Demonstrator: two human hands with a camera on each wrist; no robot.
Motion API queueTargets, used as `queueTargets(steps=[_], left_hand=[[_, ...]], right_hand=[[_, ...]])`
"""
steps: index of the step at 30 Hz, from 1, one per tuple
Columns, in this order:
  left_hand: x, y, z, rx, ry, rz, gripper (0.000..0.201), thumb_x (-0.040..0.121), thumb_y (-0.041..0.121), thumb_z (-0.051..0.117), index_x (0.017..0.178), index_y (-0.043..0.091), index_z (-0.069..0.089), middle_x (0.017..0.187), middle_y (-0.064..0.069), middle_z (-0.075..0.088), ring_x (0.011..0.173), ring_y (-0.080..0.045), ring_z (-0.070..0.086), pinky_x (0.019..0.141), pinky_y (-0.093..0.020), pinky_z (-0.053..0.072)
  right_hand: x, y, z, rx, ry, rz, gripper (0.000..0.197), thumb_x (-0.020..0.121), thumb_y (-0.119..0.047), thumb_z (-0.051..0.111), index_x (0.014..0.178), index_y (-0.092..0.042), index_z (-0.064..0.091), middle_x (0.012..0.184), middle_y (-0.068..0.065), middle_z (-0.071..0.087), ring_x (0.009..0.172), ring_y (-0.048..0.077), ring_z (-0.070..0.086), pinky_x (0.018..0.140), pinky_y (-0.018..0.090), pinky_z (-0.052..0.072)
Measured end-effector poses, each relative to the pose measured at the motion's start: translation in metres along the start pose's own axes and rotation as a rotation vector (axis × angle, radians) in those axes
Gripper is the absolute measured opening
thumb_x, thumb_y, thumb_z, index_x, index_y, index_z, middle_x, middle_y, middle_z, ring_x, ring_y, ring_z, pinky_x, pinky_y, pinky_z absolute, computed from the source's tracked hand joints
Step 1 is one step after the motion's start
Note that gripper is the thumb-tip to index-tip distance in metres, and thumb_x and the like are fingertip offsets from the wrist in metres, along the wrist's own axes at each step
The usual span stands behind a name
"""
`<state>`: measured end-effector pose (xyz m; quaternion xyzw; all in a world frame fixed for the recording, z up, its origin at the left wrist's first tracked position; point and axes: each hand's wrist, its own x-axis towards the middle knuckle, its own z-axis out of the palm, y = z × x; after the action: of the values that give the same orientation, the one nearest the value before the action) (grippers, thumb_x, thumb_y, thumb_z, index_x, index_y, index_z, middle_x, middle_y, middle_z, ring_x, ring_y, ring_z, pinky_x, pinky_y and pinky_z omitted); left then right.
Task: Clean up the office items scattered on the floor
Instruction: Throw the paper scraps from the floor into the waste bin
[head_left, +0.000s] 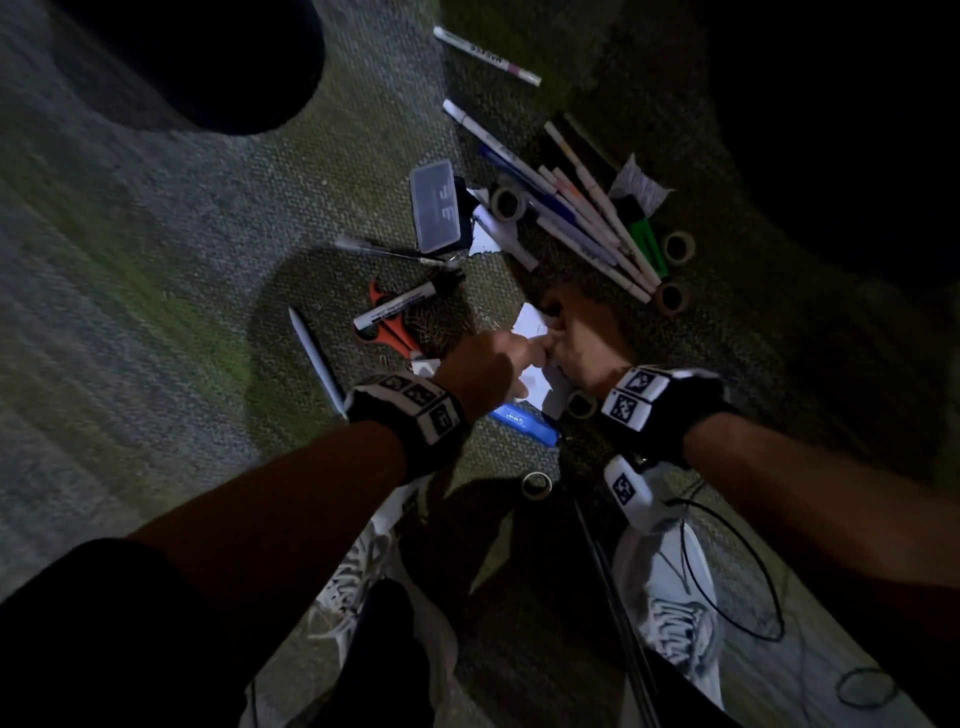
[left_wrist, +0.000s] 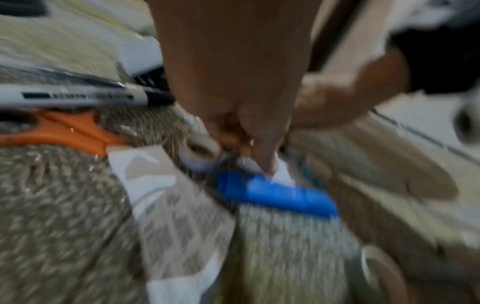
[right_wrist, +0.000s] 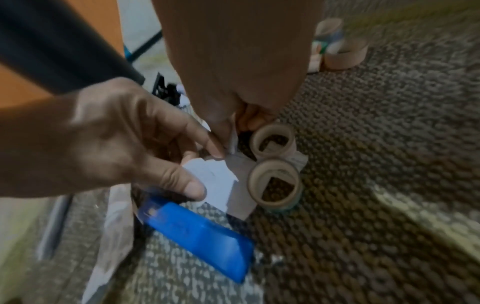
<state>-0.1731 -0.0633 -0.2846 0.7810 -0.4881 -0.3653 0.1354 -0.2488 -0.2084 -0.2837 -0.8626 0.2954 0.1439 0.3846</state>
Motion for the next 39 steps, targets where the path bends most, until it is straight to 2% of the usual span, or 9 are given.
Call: queueTargets(steps=[9,13,15,18,23,27,32,35,39], left_hand=[[-0.007,0.011,0.002,0.047,0.094,0.059,0.016,0.068,0.010,0.080,0.080,0.008,0.071,0.083,-0.011,0.069,0.077,-0.031,0.066,0.065,-0.032,0.053],[-0.008,0.003,0.004,-0.116,0.108,-0.001,0.036,0.075,0.008,0.075,0.107,0.010,0.061,0.087,-0.010,0.066,0.081,-0.032,0.062,0.070,-0.039,0.050],[-0.005,0.004,0.004,-0.072,0.065,0.014,0.056,0.075,0.010,0.077,0.125,0.017,0.055,0.090,-0.007,0.067,0.083,-0.028,0.063,0.069,-0.033,0.049],[0.007,0.017,-0.008,0.060,-0.096,-0.008,0.064,0.080,0.013,0.074,0.137,0.025,0.048,0.105,-0.006,0.068,0.097,-0.027,0.062,0.081,-0.036,0.051],[0.025,0.031,-0.019,0.162,-0.165,-0.040,0.024,0.085,0.013,0.070,0.109,0.015,0.067,0.109,-0.009,0.067,0.103,-0.030,0.062,0.087,-0.040,0.051],[0.027,0.030,-0.014,0.156,-0.139,-0.047,0.011,0.088,0.011,0.062,0.096,0.006,0.069,0.113,-0.012,0.058,0.109,-0.029,0.052,0.093,-0.042,0.046],[0.016,0.010,-0.022,-0.243,0.014,0.026,0.011,0.082,0.000,0.060,0.078,0.011,0.058,0.083,-0.011,0.057,0.080,-0.028,0.054,0.069,-0.030,0.038],[0.017,0.003,-0.039,-0.344,0.104,-0.014,0.021,0.079,0.001,0.059,0.072,0.018,0.050,0.064,-0.005,0.055,0.058,-0.023,0.052,0.053,-0.032,0.037],[0.024,-0.011,-0.053,-0.262,0.187,-0.108,0.021,0.080,0.002,0.064,0.079,0.019,0.051,0.069,-0.006,0.058,0.066,-0.025,0.058,0.057,-0.028,0.035]], right_hand=[[0.017,0.007,-0.022,0.102,-0.136,0.007,0.006,0.070,-0.023,0.077,0.072,-0.017,0.076,0.077,0.009,0.075,0.074,0.023,0.071,0.069,0.038,0.056],[0.014,0.018,-0.061,0.324,0.008,-0.009,0.010,0.075,-0.015,0.082,0.076,-0.008,0.075,0.075,0.009,0.073,0.061,-0.003,0.065,0.063,0.019,0.054],[0.010,0.025,-0.068,0.336,0.013,0.022,0.012,0.076,-0.013,0.082,0.080,-0.004,0.074,0.078,0.013,0.073,0.070,0.004,0.069,0.069,0.024,0.057],[0.000,0.033,-0.064,0.407,-0.029,0.046,0.021,0.078,-0.009,0.080,0.096,-0.001,0.074,0.067,-0.010,0.074,0.063,-0.001,0.067,0.061,0.017,0.056],[-0.006,0.035,-0.058,0.439,-0.015,0.067,0.021,0.080,-0.009,0.078,0.096,0.003,0.073,0.070,0.006,0.071,0.052,0.001,0.062,0.049,0.017,0.049],[-0.005,0.044,-0.077,0.285,-0.108,0.098,0.015,0.080,-0.014,0.079,0.081,0.000,0.073,0.048,-0.009,0.064,0.046,0.001,0.057,0.046,0.013,0.045],[-0.018,0.071,-0.083,0.021,-0.347,0.101,0.021,0.072,-0.019,0.084,0.085,-0.003,0.077,0.080,0.011,0.076,0.077,0.024,0.072,0.073,0.047,0.059],[-0.030,0.065,-0.070,0.057,-0.421,0.078,0.012,0.071,-0.019,0.082,0.076,-0.009,0.079,0.068,0.009,0.074,0.062,0.010,0.068,0.064,0.032,0.054],[-0.024,0.047,-0.052,0.252,-0.231,0.106,0.019,0.077,-0.014,0.082,0.093,-0.004,0.077,0.082,0.010,0.073,0.057,-0.010,0.058,0.058,0.010,0.046]])
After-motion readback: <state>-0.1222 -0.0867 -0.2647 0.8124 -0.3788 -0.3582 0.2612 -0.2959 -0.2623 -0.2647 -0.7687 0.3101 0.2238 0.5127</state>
